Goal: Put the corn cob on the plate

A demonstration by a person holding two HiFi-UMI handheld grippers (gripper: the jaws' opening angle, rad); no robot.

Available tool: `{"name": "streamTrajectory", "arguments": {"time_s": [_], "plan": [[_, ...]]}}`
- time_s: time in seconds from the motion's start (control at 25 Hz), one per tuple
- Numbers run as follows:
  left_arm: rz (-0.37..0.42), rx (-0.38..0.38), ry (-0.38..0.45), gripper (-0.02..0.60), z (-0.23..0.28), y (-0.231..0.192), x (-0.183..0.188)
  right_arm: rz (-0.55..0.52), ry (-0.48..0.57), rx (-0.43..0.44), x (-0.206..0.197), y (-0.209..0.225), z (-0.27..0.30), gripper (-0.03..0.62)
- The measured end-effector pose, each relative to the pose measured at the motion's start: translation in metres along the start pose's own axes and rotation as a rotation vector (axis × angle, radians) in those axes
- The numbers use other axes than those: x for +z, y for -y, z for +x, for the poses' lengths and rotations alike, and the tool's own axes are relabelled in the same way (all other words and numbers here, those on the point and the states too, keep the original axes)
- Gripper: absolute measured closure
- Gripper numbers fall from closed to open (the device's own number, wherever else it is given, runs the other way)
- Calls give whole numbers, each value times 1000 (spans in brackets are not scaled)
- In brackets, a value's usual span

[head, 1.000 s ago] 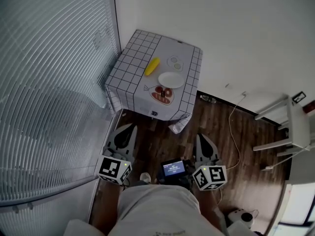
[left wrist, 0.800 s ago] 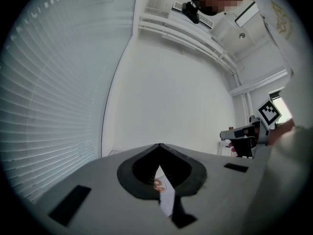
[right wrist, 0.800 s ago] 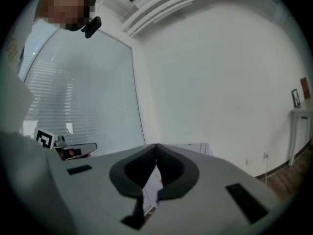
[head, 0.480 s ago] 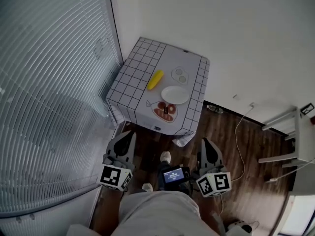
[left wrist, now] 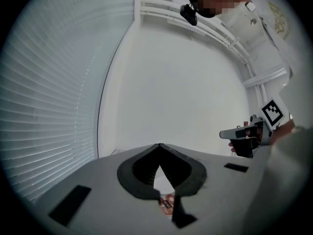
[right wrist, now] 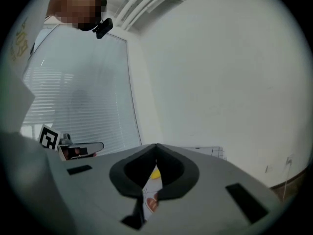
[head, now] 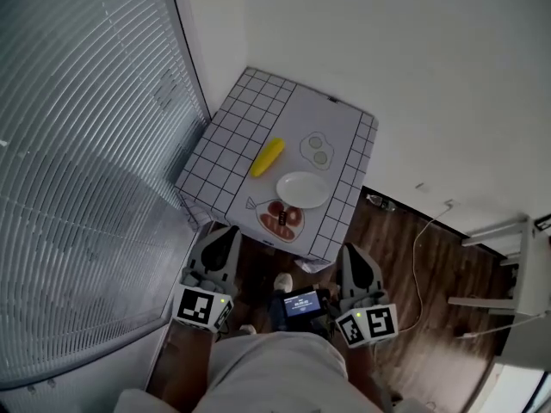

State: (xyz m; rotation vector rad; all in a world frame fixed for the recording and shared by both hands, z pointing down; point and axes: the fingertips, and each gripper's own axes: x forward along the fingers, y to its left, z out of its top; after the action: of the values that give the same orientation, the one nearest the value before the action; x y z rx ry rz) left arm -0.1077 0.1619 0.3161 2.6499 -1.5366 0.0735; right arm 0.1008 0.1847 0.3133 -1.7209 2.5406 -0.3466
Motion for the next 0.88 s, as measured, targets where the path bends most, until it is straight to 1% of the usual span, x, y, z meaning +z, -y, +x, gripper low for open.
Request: {"name": "streamTrajectory", "arguments": {"time_s": [0.12,0.24,0.36,0.48,0.64,0.76,0.88], "plan": [[3,12,-13,574,21,0,0,86,4,16,4,19,16,588],[7,30,-30,574,40,-2,-1,158,-21,-3,-1,37,28,588],[14,43,-31,574,56,-4,0,160,-46,-3,-9,45,38,588],[33,40,-34,574,69,-3,2,163,-48,8,-6,54,49,588],[56,53,-71,574,83,-9,-5,161,-92,-18,-10,68,60,588],[31,55,-103,574,94,-18,-14,167,-128,-33,-18,75,69,588],[15,54,-120,574,107,-29,-25,166,-142,-50,-21,80,80,588]]}}
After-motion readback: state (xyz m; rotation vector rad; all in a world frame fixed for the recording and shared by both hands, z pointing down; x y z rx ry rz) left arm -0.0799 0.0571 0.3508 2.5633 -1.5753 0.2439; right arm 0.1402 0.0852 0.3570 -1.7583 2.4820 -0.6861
